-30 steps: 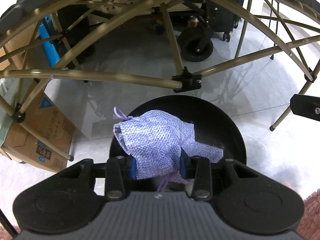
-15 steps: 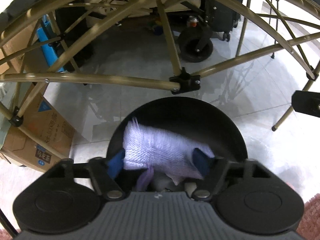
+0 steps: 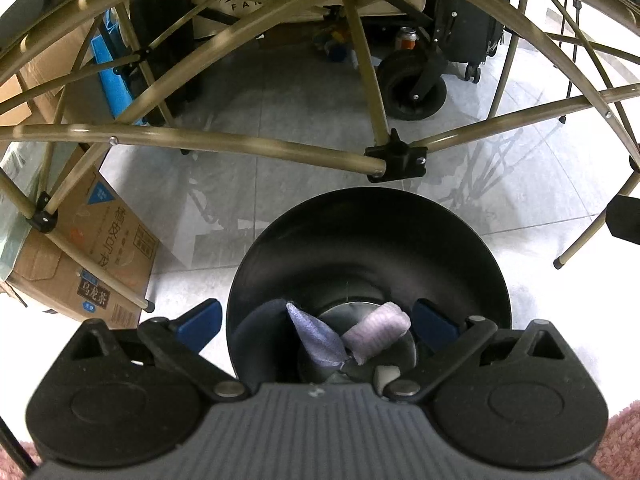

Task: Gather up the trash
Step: 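Raise both tools from the bin back toward the table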

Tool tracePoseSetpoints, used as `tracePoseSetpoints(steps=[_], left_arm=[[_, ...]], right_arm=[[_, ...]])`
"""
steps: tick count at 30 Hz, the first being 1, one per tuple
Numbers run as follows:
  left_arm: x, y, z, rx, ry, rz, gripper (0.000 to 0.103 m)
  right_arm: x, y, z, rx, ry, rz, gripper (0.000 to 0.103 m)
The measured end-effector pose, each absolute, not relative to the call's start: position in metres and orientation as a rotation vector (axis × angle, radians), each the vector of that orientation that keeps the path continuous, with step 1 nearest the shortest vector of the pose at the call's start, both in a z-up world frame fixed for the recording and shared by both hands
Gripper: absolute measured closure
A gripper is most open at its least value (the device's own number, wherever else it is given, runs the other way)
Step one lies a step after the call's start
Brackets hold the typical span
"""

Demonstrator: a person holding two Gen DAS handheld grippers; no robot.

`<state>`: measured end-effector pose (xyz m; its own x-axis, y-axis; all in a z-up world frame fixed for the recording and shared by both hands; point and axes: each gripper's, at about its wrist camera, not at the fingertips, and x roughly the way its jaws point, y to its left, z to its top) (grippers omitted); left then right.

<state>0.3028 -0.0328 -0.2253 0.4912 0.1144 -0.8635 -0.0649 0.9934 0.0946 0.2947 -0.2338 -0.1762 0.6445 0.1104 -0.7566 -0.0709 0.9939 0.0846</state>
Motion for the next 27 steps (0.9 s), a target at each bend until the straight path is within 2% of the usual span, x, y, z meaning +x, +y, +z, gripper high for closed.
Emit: tracePoseSetpoints(steps=[9,27], left_arm=[[0.297,-0.034,-0.217,0.055,1.014,0.122,0.000],[0.256,-0.022,-0.157,0.079,0.803,0.148,0.000]], right_arm=[[0.293,-0.230,-0.176,0.044,0.861,0.110,0.000],[0.267,-0.233,-0.146,0.090,0.762,0.174,0.000]])
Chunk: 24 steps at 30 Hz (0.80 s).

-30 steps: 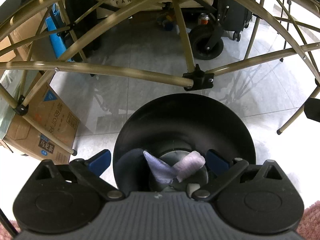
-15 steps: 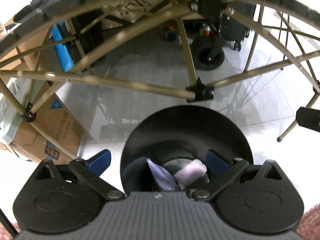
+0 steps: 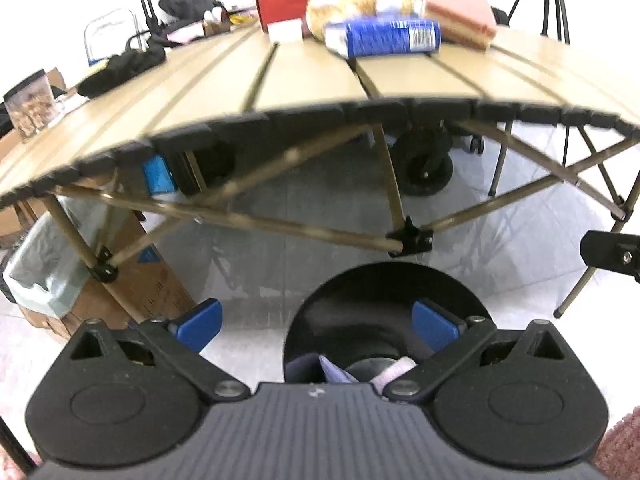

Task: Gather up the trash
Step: 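Raise both tools from the bin back toward the table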

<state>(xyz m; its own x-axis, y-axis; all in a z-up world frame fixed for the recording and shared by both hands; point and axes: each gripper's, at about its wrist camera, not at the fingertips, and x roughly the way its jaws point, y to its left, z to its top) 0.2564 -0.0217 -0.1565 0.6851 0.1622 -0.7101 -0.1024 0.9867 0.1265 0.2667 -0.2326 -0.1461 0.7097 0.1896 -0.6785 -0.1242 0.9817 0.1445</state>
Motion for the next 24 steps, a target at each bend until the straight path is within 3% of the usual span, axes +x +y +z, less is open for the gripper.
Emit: tracePoseSetpoints(steps=[24], left_arm=[[0.235,0.025,-0.073,-0.025,0.523,0.213,0.000]], right_arm=[[0.240,-0.194,-0.065,0.017,0.459,0.373,0.000]])
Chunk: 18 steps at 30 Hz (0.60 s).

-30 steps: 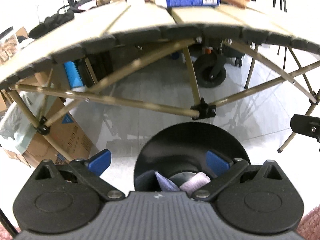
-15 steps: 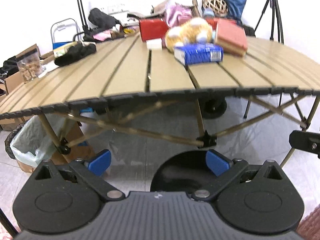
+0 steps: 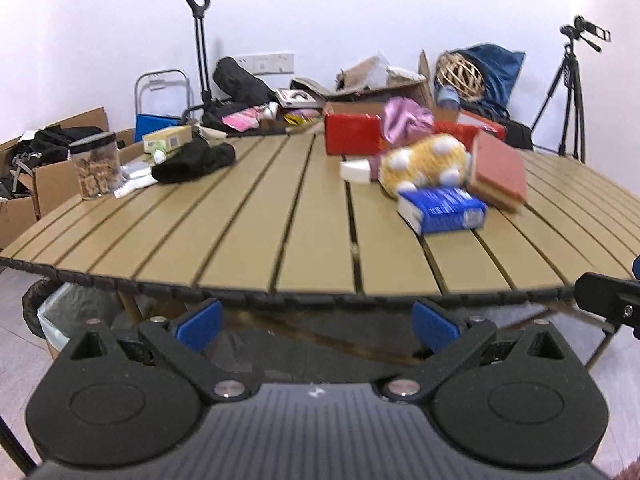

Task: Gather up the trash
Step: 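Raise both tools from the bin back toward the table, then grasp the blue tissue pack with the right gripper and lift it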

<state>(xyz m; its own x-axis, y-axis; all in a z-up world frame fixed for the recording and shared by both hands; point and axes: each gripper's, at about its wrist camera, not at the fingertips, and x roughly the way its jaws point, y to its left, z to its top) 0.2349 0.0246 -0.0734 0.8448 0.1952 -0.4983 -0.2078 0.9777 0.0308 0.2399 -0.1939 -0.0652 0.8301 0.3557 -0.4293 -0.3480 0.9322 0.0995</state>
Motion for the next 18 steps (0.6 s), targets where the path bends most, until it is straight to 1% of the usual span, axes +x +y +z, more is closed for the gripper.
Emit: tracePoseSetpoints(steps=[9,18], left_arm=[[0.263,0.053,-0.056,-0.044,0.477,0.256,0.000],[0.297,0.077,-0.048,-0.047,0.472,0.285,0.000]], right_arm=[[0.282,-0.163,-0.053,0.011,0.404,0.402,0.000],[0.332,-0.131,-0.067,-0.019,0.415,0.410,0.000]])
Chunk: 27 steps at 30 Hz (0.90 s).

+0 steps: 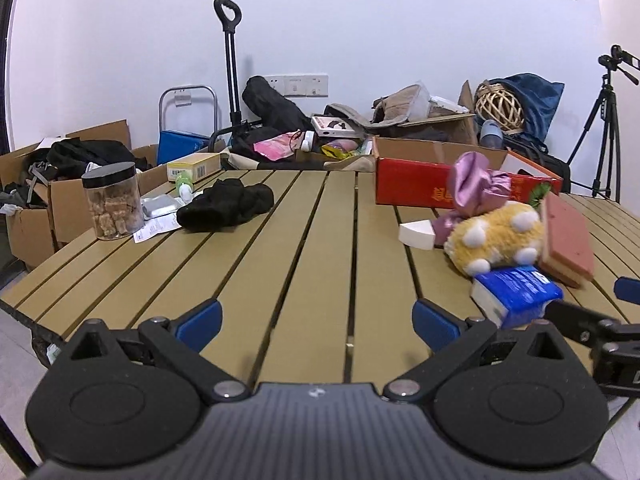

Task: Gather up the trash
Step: 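Grasp the blue tissue pack with the right gripper and lift it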

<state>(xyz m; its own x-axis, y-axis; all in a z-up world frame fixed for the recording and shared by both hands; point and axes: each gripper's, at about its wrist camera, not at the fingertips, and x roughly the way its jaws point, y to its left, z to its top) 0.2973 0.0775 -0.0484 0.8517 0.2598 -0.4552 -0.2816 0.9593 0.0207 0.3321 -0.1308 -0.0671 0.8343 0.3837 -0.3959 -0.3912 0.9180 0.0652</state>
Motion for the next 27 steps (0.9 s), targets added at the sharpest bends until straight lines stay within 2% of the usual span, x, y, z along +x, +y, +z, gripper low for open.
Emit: tracePoseSetpoints(steps=[15,22,23,24,27], left_arm=[[0.324,0.095,-0.058,-0.043,0.515,0.277,0.000],[0.323,0.094,-0.058,-0.041,0.514,0.273,0.000],[0.323,0.094,-0.058,-0.041,0.512,0.271,0.000],[0.323,0.093,-0.058,-0.039,0.511,0.269,0.000],[0.322,0.091,-0.058,-0.035,0.505,0.269,0.000]], right_arm=[[0.389,-0.093,-0.091,-0.103,0.518,0.390,0.000],[0.396,-0.093,-0.094,-0.087,0.529,0.385,0.018],[0.395,-0.092,-0.094,-0.088,0.529,0.384,0.026],[0.395,-0.092,-0.094,-0.087,0.528,0.384,0.029],[0.394,-0.092,-0.094,-0.081,0.527,0.389,0.030]])
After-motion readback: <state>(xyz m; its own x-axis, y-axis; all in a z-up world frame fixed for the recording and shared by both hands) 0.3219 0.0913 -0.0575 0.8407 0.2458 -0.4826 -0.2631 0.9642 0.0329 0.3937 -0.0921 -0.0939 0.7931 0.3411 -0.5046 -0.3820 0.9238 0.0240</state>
